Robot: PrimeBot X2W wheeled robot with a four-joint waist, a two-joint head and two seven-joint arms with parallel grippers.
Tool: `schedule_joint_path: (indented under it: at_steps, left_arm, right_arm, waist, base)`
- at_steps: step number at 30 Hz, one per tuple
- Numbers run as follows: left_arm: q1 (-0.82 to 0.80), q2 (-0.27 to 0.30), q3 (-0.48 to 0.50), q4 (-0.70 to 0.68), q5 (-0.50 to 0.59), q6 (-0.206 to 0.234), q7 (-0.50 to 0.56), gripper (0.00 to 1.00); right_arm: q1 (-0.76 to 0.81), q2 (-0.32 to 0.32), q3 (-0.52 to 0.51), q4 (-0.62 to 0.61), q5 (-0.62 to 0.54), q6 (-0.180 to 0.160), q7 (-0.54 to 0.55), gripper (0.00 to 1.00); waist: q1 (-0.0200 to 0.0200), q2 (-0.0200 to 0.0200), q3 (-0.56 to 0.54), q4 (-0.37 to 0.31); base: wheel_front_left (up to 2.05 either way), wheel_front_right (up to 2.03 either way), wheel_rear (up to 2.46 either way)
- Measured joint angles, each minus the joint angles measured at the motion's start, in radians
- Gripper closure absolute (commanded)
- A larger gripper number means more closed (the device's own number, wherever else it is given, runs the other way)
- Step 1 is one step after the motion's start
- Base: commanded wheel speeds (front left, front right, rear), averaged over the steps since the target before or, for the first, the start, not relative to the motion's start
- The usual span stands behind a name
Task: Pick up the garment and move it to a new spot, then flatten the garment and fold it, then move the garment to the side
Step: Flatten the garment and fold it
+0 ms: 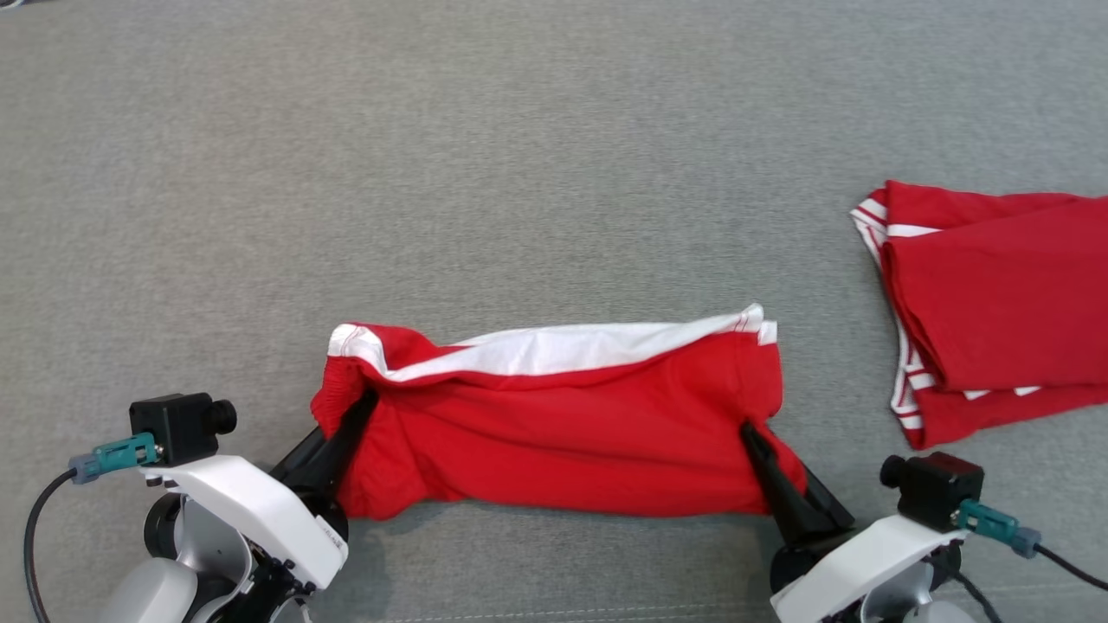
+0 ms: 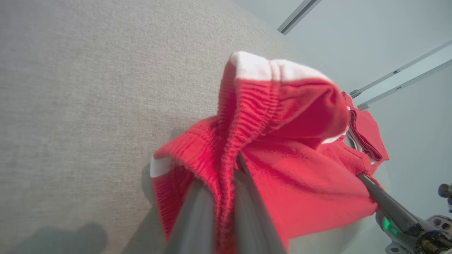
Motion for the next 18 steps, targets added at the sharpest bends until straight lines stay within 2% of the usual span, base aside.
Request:
schedule_joint_path:
  at_steps: [3,4,5,6,7,13,18]
  left_arm:
    - [0.007,0.009,0.002,-0.007,-0.005,0.011,0.011,1.0]
    - [0.007,0.009,0.002,-0.007,-0.005,0.012,0.016,1.0]
    - [0.007,0.009,0.001,-0.009,-0.005,0.012,0.021,0.67]
    - [0.007,0.01,0.0,-0.008,-0.004,0.013,0.021,0.4]
    - [0.007,0.015,-0.004,-0.007,0.002,0.023,0.021,0.0]
    - [0.007,0.031,-0.005,-0.001,0.051,0.053,-0.013,0.0]
    - [0.006,0.034,0.022,-0.015,0.143,0.104,-0.122,0.0]
  right_arm:
    - [0.019,0.011,-0.006,-0.009,-0.047,0.0,0.025,1.0]
    - [0.022,0.018,-0.013,-0.013,-0.063,0.0,0.031,0.86]
    - [0.022,0.025,-0.026,-0.013,-0.081,0.0,0.04,0.44]
    - [0.022,0.03,-0.035,-0.014,-0.096,0.0,0.04,0.44]
    - [0.022,0.033,-0.043,-0.013,-0.111,0.0,0.04,0.0]
    - [0.022,0.054,-0.095,-0.011,-0.168,0.0,0.041,0.0]
    - [0.023,0.059,-0.141,-0.011,-0.238,0.0,0.007,0.0]
  waist:
    - [0.0,0.0,-0.003,-0.022]
    - [0.0,0.0,-0.003,-0.031]
    - [0.0,0.0,-0.003,-0.037]
    - [0.0,0.0,-0.004,-0.042]
    - [0.0,0.0,-0.004,-0.043]
    - [0.0,0.0,-0.007,-0.029]
    - [0.0,0.0,-0.014,-0.004]
  base:
    - [0.0,0.0,0.0]
    - [0.0,0.0,0.0]
    - [0.0,0.0,0.0]
    - [0.0,0.0,0.0]
    - [0.0,0.0,0.0]
    - [0.0,0.0,0.0]
    - [0.0,0.0,0.0]
